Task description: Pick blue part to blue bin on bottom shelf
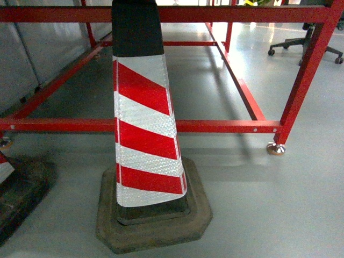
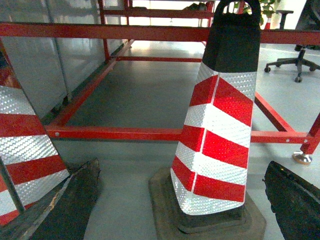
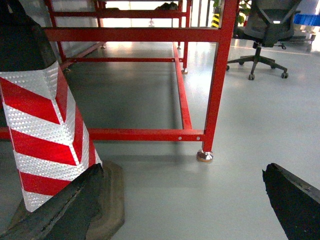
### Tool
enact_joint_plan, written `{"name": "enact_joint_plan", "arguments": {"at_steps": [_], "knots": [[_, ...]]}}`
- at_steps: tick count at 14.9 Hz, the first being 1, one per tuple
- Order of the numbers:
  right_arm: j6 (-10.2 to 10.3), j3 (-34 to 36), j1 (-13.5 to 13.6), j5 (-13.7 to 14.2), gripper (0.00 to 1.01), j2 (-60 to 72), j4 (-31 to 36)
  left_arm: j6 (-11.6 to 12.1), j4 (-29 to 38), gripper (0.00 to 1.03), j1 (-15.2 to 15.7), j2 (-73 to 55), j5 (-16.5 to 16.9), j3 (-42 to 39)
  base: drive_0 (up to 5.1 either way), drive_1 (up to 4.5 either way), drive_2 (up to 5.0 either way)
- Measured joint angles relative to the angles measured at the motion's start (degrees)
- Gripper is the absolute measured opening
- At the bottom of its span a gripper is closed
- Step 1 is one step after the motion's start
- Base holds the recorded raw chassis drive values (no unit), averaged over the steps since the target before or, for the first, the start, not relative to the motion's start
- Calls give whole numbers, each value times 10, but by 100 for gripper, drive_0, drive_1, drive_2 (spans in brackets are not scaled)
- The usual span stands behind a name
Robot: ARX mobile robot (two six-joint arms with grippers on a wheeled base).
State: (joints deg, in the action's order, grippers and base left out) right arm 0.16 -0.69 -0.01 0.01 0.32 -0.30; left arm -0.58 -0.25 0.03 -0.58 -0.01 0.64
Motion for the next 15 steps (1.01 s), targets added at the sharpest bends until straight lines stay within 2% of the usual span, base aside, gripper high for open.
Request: {"name": "enact_joint_plan", "arguments": {"at_steps": [15], "knots": [[0, 0, 0, 0, 98, 0, 0, 0, 0, 98, 0, 0, 0, 0, 0, 0, 0]]}}
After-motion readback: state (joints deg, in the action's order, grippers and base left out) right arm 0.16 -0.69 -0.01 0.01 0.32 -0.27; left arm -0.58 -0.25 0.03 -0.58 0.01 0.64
